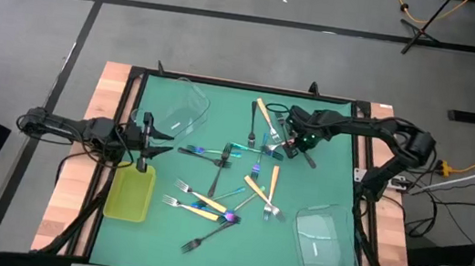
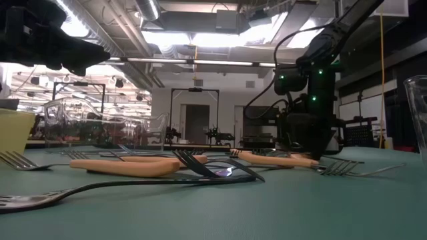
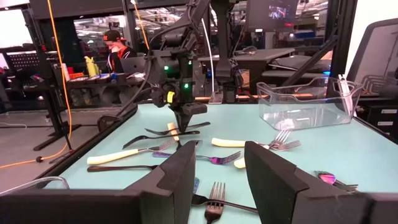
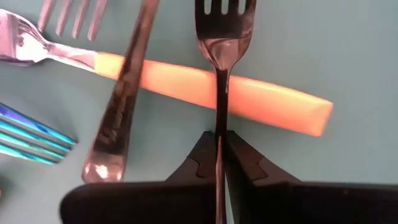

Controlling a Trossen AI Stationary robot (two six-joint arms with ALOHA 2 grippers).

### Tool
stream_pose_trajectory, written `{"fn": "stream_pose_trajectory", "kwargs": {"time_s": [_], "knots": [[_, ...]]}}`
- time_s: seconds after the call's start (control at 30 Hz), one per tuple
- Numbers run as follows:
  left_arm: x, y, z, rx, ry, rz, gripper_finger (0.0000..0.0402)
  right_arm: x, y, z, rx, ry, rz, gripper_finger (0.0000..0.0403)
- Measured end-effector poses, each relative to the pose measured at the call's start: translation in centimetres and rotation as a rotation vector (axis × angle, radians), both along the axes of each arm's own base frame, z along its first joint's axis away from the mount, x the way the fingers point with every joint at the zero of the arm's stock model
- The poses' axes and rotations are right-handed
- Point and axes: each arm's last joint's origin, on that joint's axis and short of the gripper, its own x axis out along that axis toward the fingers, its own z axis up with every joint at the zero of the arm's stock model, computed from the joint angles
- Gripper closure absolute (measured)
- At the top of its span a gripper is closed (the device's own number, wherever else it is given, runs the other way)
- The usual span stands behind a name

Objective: Sort silverware by color (type)
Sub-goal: Put the black fork in the bottom transparent bin

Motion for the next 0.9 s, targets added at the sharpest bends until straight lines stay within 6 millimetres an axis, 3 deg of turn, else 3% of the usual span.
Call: {"fn": "stream_pose_trajectory", "kwargs": {"time_s": [0.33, 0.57, 0.7, 0.9], "knots": [[0.0, 0.0, 0.0, 0.0, 0.0, 0.0, 0.0269, -1.0, 0.6, 2.9, -0.012, -0.087, 0.003, 0.0401], [0.0, 0.0, 0.0, 0.0, 0.0, 0.0, 0.0269, -2.2, 1.7, 6.3, 0.022, -0.237, 0.008, 0.0402], [0.0, 0.0, 0.0, 0.0, 0.0, 0.0, 0.0269, -2.9, 3.3, 8.5, 0.017, -0.332, 0.019, 0.0402], [0.0, 0.0, 0.0, 0.0, 0.0, 0.001, 0.0269, -3.8, 7.2, 11.2, 0.064, -0.458, 0.06, 0.0402]]}}
